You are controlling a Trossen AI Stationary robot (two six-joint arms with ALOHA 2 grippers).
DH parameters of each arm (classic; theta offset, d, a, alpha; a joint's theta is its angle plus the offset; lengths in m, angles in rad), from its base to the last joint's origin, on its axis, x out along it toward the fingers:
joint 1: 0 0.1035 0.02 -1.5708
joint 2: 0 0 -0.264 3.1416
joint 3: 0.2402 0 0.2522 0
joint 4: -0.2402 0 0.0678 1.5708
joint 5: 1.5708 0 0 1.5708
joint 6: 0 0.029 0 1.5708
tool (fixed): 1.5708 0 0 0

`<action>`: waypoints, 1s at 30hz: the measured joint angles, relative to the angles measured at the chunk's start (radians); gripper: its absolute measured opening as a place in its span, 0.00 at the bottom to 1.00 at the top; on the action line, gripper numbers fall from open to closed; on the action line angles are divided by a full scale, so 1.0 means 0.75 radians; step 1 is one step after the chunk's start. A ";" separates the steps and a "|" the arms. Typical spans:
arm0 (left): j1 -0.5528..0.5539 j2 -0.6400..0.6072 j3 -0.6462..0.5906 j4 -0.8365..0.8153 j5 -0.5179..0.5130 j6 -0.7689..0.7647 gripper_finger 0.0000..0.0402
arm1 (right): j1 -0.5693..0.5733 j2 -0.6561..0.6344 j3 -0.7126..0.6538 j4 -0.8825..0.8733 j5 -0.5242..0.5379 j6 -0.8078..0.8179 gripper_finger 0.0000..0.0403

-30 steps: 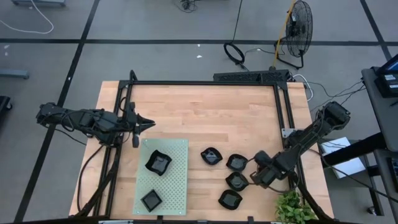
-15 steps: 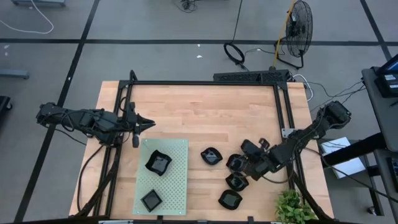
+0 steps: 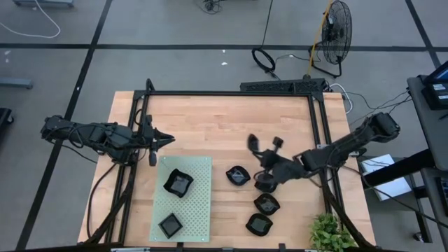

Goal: Pick & Place Mini shaped plates
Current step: Put the leaf shaped plate on the shelf

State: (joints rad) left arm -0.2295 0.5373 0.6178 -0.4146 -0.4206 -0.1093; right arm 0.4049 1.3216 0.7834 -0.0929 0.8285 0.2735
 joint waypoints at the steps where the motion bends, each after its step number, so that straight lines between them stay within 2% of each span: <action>1: 0.000 0.000 0.000 0.000 0.000 0.000 0.12 | -0.017 0.007 0.000 0.119 -0.039 -0.134 0.00; 7: 0.000 0.000 0.000 0.000 0.000 0.001 0.12 | -0.077 0.082 0.000 0.733 -0.434 -0.853 0.00; 11: 0.000 0.000 0.000 0.000 0.000 0.001 0.12 | -0.099 0.140 0.011 0.924 -0.718 -1.111 0.00; 13: 0.000 0.001 0.000 0.000 0.000 0.001 0.12 | -0.105 0.181 0.059 0.902 -0.795 -1.172 0.00; 20: 0.000 0.000 0.000 0.001 0.000 0.001 0.12 | -0.105 0.360 0.445 0.456 -0.847 -1.303 0.00; 25: 0.000 0.001 0.000 0.000 0.000 0.001 0.12 | -0.117 0.534 0.704 0.230 -0.872 -1.388 0.00; 30: 0.000 0.000 0.000 0.000 0.000 0.001 0.12 | -0.122 0.653 0.774 0.178 -0.857 -1.394 0.00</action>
State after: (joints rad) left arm -0.2295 0.5374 0.6178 -0.4146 -0.4206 -0.1085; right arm 0.3134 1.8112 1.3640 0.0404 0.1860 -0.7723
